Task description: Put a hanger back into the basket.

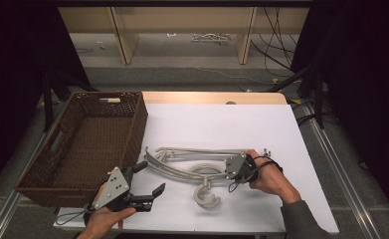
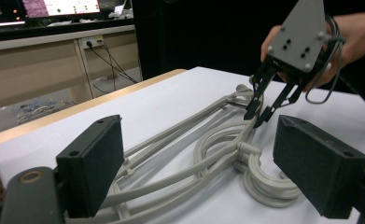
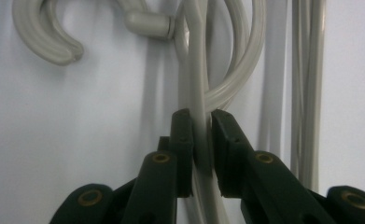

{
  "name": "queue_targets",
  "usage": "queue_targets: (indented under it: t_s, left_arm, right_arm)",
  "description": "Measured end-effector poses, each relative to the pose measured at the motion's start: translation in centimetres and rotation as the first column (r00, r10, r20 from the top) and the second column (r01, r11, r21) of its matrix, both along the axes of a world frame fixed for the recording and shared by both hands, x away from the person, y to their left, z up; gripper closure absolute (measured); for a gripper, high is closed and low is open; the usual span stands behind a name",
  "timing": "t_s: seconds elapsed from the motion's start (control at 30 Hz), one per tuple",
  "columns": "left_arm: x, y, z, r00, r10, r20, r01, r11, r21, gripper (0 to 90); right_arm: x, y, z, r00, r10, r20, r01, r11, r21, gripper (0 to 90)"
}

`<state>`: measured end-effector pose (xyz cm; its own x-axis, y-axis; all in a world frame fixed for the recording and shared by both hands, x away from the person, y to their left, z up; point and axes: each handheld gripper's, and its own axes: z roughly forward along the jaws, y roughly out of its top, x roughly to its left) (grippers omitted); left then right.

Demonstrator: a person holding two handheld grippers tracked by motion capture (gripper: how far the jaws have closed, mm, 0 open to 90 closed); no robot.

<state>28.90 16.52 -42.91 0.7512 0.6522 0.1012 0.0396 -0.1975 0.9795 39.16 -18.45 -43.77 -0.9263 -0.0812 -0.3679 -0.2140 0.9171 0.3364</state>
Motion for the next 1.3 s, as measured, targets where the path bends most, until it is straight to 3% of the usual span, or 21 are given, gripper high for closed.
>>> queue_targets:
  t_s: [0.1, 0.17, 0.23, 0.3, 0.37, 0.5, 0.6, 0.63, 0.67, 0.7, 0.73, 0.77, 0.83, 0.87, 0.93, 0.97, 1.0, 1.1, 1.13, 1.2, 1.3]
  left_arm:
    - [0.8, -1.2, -0.5, 0.9999, -0.012, 0.011, 0.011, 0.9971, 0.076, 18.1]
    - [2.1, -2.6, -1.1, 0.9996, -0.028, -0.009, 0.029, 0.9877, 0.154, 22.5]
    - [2.6, -3.0, -1.2, 0.9992, -0.036, -0.014, 0.038, 0.9833, 0.178, 27.6]
    - [3.3, -4.1, -1.4, 0.9988, -0.048, 0.002, 0.046, 0.9642, 0.261, 28.5]
    - [3.9, -5.0, -1.5, 0.9967, -0.08, 0.015, 0.07, 0.935, 0.348, 30.5]
    - [5.1, -6.4, -2.1, 0.9936, -0.113, -0.006, 0.105, 0.9, 0.423, 34.8]
    - [5.9, -7.2, -2.5, 0.9919, -0.127, -0.013, 0.119, 0.8867, 0.447, 35.7]
    - [6.2, -7.3, -2.4, 0.9901, -0.14, -0.012, 0.129, 0.874, 0.468, 36.3]
    - [6.4, -7.5, -2.6, 0.9899, -0.141, -0.017, 0.133, 0.8772, 0.461, 37.9]
    - [6.6, -7.6, -2.6, 0.9894, -0.144, -0.016, 0.135, 0.8726, 0.47, 38.1]
    - [6.7, -7.7, -2.5, 0.9888, -0.149, -0.014, 0.137, 0.8652, 0.482, 39.6]
    - [7.0, -8.1, -2.6, 0.985, -0.171, -0.019, 0.158, 0.8516, 0.5, 40.4]
    - [7.1, -8.4, -2.7, 0.9841, -0.176, -0.02, 0.162, 0.8497, 0.502, 41.1]
    - [7.1, -8.7, -2.7, 0.982, -0.185, -0.036, 0.177, 0.8385, 0.515, 41.5]
    - [7.2, -8.9, -2.7, 0.9815, -0.189, -0.032, 0.177, 0.834, 0.522, 42.1]
    - [7.4, -9.3, -2.7, 0.9765, -0.215, -0.003, 0.18, 0.8054, 0.565, 42.9]
    - [7.6, -9.4, -2.8, 0.9748, -0.223, -0.005, 0.185, 0.7947, 0.578, 43.5]
    - [7.8, -9.8, -2.9, 0.9726, -0.232, -0.009, 0.193, 0.7865, 0.587, 45.7]
    - [8.0, -10.1, -2.9, 0.9682, -0.25, -0.01, 0.204, 0.7656, 0.61, 46.3]
    - [8.3, -10.5, -3.1, 0.9664, -0.257, -0.012, 0.209, 0.7576, 0.618, 47.6]
    - [8.5, -10.8, -3.1, 0.9666, -0.256, -0.018, 0.211, 0.757, 0.618, 52.3]
  right_arm:
    - [-0.2, 0.0, 0.4, 0.9999, 0.012, -0.005, -0.012, 1.0, 0.007, 80.4]
    - [-0.3, -0.1, 0.7, 0.9999, 0.01, 0.0, -0.01, 1.0, 0.012, 80.6]
    - [-0.4, -0.1, 0.9, 1.0, 0.004, 0.006, -0.004, 1.0, 0.011, 80.7]
    - [-0.5, -0.1, 1.1, 0.9999, 0.011, 0.002, -0.011, 1.0, 0.013, 80.8]
    - [-0.5, -0.1, 1.3, 0.9999, 0.016, 0.007, -0.016, 1.0, 0.015, 80.8]
    - [-0.4, -0.4, 1.5, 0.9995, 0.025, 0.02, -0.025, 0.999, 0.025, 80.9]
    - [-0.5, -0.4, 1.6, 0.9998, 0.018, 0.004, -0.019, 0.999, 0.026, 81.1]
    - [-0.5, -0.5, 1.7, 0.9998, 0.017, 0.009, -0.017, 1.0, 0.026, 81.1]
    - [-0.6, -0.5, 1.8, 0.9998, 0.008, 0.017, -0.008, 1.0, 0.025, 81.2]
    - [-0.5, -0.5, 1.9, 0.9996, 0.02, 0.019, -0.02, 0.999, 0.028, 81.3]
    - [-0.6, -0.5, 2.0, 0.9997, 0.021, 0.014, -0.021, 0.999, 0.029, 81.5]
    - [-0.6, -0.6, 2.1, 0.9998, 0.015, 0.016, -0.016, 0.999, 0.03, 81.6]
    - [-0.6, -0.6, 2.1, 0.9997, 0.018, 0.014, -0.018, 0.999, 0.032, 81.7]
    - [-0.6, -0.6, 2.1, 0.9997, 0.018, 0.014, -0.018, 0.999, 0.031, 81.7]
    - [-0.6, -0.6, 2.1, 0.9996, 0.022, 0.017, -0.022, 0.999, 0.03, 81.8]
    - [-0.7, -0.6, 2.2, 0.9996, 0.022, 0.018, -0.023, 0.999, 0.03, 81.8]
    - [-0.7, -0.5, 2.2, 0.9998, 0.016, 0.014, -0.017, 0.999, 0.029, 81.8]
    - [-0.8, -0.6, 2.3, 0.9996, 0.011, 0.025, -0.011, 1.0, 0.028, 81.8]
    - [-0.7, -0.6, 2.4, 0.9995, 0.024, 0.021, -0.025, 0.999, 0.032, 81.9]
    - [-0.7, -0.6, 2.4, 0.9993, 0.029, 0.025, -0.03, 0.999, 0.033, 81.9]
    - [-0.8, -0.6, 2.5, 0.9994, 0.025, 0.025, -0.026, 0.999, 0.033, 81.9]
